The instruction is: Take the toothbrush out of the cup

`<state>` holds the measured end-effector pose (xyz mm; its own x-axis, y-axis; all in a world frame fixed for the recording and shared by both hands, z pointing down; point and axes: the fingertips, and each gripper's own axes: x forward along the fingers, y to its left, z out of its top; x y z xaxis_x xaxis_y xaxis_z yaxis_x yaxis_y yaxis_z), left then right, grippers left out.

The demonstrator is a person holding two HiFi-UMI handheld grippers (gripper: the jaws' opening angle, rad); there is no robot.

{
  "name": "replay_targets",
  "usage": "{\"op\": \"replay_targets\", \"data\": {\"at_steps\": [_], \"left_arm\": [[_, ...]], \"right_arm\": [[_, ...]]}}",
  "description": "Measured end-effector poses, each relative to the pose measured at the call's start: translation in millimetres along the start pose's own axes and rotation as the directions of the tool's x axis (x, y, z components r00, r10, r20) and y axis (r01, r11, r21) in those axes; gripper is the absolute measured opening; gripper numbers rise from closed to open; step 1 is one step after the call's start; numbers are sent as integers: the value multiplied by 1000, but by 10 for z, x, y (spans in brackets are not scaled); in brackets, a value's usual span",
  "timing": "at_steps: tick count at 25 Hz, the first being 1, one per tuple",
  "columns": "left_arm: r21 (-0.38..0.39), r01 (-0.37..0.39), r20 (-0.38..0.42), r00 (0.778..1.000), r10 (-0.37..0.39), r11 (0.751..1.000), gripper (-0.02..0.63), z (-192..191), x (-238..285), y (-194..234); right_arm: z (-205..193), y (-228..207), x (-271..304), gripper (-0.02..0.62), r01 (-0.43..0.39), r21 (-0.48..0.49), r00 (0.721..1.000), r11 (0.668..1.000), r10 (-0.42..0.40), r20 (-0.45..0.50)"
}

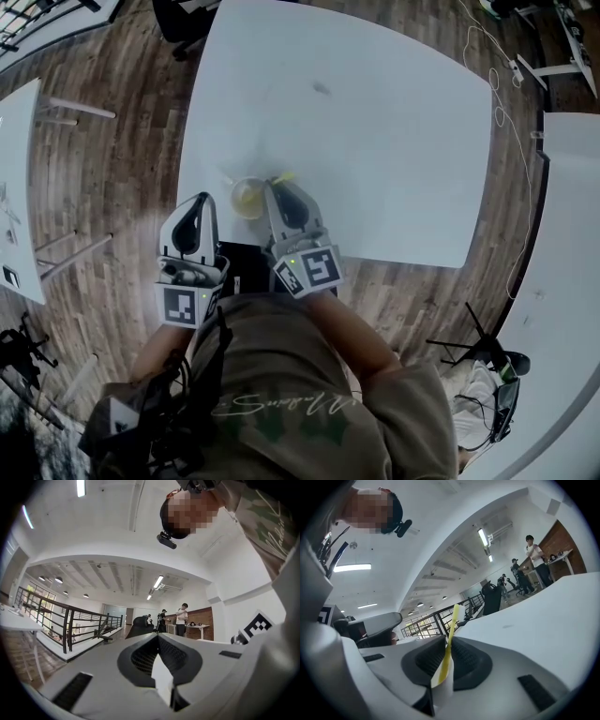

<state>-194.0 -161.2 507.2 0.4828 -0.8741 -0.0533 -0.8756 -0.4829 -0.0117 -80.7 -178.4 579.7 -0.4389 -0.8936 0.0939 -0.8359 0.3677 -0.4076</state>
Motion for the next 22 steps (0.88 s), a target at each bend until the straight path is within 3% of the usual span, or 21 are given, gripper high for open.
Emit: {"op": "replay_targets", "data": {"at_steps": [4,11,16,22], "left_arm": [[-1,16,-8,1000,-16,1000,11,38,6,23],[-12,64,-10,998,-65,998,11,350,62,-131],[-65,34,-44,998,-37,997,11,351,111,-61],[-37,52,-52,997,-53,998,11,863,84,-53]], "right_arm": [[51,40,-6,29,10,-7,1000,1000,-10,0],[417,226,-120,29,13,-123,999,992,-8,45],[629,376,-150,29,-4,-196,998,981,17,64],[1044,674,-222,29,16,-211,1000,977,-11,26]]}}
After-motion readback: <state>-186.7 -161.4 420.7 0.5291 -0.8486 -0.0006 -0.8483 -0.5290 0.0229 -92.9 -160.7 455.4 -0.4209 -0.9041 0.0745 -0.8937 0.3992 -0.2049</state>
